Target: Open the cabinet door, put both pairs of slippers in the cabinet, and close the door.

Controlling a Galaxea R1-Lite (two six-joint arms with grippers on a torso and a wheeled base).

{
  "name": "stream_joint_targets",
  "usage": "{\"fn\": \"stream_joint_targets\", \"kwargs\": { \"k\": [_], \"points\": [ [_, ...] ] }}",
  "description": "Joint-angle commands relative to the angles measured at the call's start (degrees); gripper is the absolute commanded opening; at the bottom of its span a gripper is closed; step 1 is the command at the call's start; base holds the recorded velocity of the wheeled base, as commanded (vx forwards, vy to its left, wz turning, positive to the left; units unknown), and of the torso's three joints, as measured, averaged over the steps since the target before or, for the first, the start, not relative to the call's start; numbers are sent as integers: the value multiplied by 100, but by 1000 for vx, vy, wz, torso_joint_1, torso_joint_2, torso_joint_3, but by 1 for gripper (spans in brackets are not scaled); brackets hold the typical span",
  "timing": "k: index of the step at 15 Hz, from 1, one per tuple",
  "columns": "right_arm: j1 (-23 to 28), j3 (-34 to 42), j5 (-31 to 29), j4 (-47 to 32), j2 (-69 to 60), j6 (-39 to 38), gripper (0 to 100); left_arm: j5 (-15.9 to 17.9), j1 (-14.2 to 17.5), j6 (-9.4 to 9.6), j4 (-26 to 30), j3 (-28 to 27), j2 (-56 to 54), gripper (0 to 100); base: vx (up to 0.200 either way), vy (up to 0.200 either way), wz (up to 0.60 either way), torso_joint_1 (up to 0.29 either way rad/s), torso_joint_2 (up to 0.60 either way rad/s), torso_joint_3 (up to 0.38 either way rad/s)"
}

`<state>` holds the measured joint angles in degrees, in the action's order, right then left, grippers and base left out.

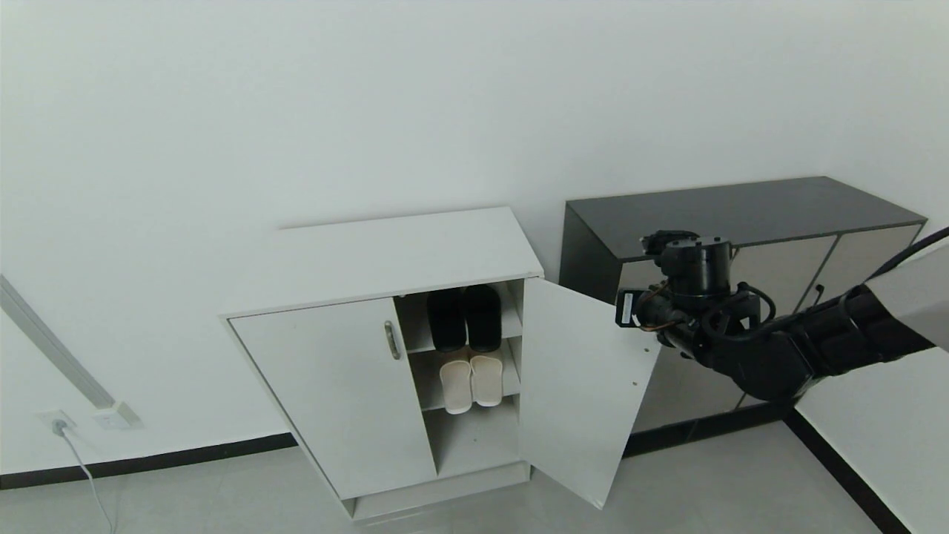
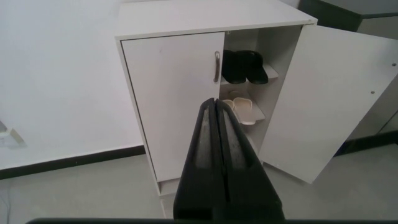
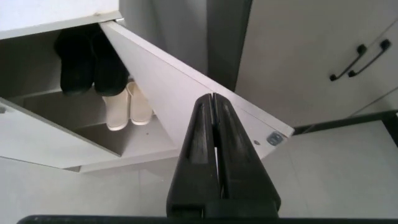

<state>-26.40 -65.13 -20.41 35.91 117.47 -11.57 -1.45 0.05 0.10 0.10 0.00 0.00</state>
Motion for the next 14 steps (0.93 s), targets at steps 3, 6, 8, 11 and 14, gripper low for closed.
{"fn": "stream_joint_targets", "kwargs": {
  "k": [3,6,8,11,14],
  "points": [
    [92,-395,19,3,444,6,0,-4,4,-1,-1,0,0,0,0,0,0,0,0,0],
    [223,-606,28,3,681,6,0,-4,-5,-1,-1,0,0,0,0,0,0,0,0,0],
    [434,-869,63,-5,988,-3,0,-4,4,-10,-1,0,0,0,0,0,0,0,0,0],
    [610,-1098,63,-5,1287,6,0,-4,4,-10,-1,0,9,0,0,0,0,0,0,0],
    [742,-1256,72,-5,1472,-3,0,-13,4,-10,-1,0,0,0,0,0,0,0,0,0]
  ]
}}
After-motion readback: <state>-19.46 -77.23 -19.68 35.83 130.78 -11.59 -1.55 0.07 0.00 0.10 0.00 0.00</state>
